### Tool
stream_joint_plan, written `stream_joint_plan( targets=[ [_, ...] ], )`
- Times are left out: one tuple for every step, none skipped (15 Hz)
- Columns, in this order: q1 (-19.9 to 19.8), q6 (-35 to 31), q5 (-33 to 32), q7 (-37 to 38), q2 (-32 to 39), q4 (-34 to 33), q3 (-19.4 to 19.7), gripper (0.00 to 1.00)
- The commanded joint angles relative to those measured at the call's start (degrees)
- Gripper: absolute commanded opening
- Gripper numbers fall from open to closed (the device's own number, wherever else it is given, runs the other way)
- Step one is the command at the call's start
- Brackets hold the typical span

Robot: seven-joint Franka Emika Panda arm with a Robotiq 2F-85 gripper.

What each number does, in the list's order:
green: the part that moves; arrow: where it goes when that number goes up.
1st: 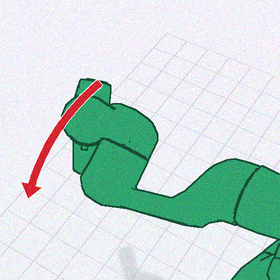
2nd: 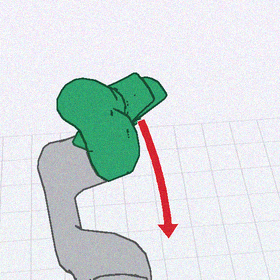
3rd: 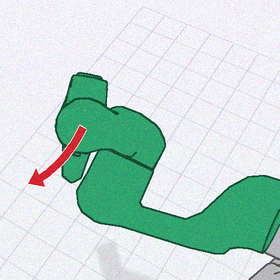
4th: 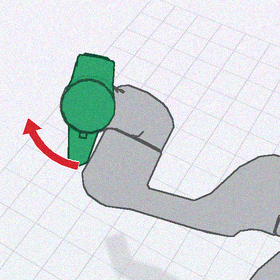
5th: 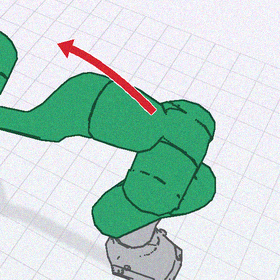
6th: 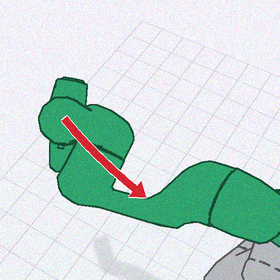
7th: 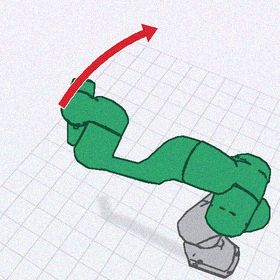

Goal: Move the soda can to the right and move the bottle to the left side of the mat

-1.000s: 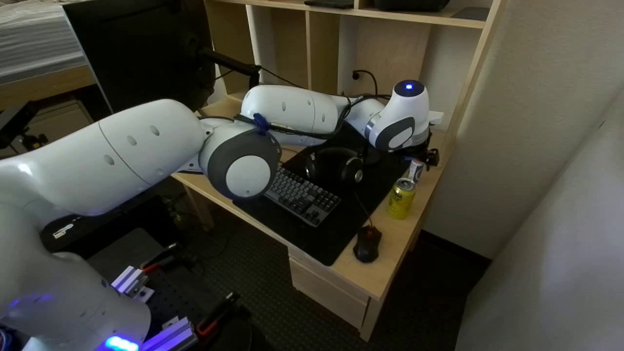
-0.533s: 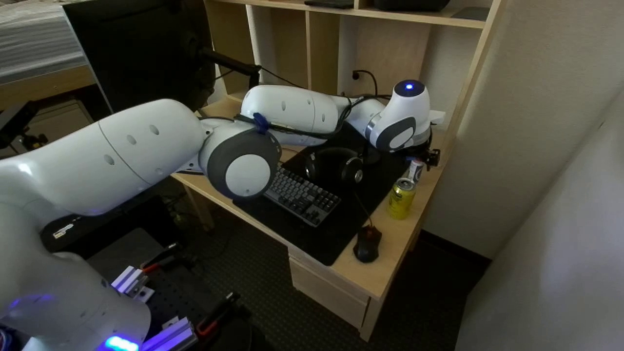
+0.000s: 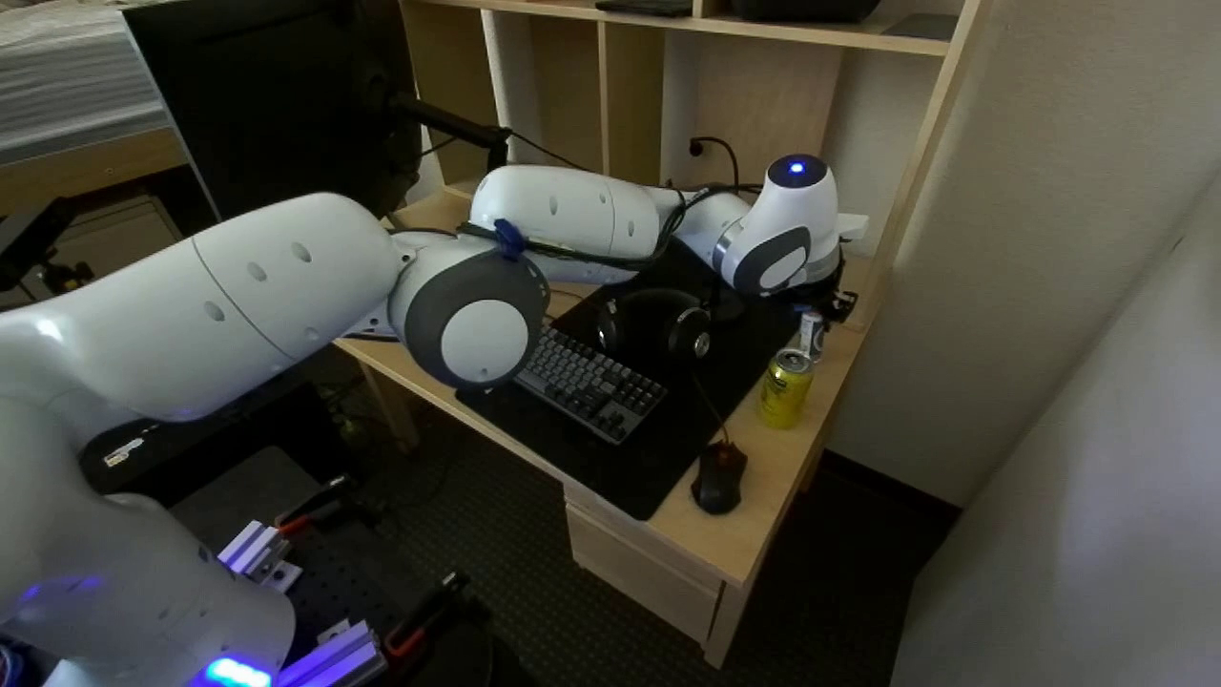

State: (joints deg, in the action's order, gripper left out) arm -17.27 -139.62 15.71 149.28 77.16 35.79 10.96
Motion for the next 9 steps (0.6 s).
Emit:
stream_joint_plan(
  targets=[
    [0.0, -0.9, -0.1, -0.1, 0.1, -0.3, 0.2, 0.2],
    [-0.2, -0.6, 0.2, -1.0, -0.6, -0.1, -0.4, 0.2],
    [-0.7, 0.2, 0.8, -3.6, -1.9, 0.3, -1.8, 0.2],
    [-1.2, 0.3, 1.3, -6.2, -2.9, 0.6, -3.0, 0.2],
    [-1.8, 0.3, 1.9, -9.5, -4.5, 1.0, -4.5, 0.2],
    [-2.4, 1.1, 2.2, -12.7, -6.0, 1.4, -5.7, 0.2],
    [-3.0, 2.6, 2.7, -16.8, -8.1, 2.2, -7.5, 0.2],
    [-3.6, 4.7, 3.1, -20.1, -10.1, 3.0, -8.9, 0.2],
    [-4.2, 6.9, 3.4, -23.9, -12.1, 3.9, -10.2, 0.2]
  ],
)
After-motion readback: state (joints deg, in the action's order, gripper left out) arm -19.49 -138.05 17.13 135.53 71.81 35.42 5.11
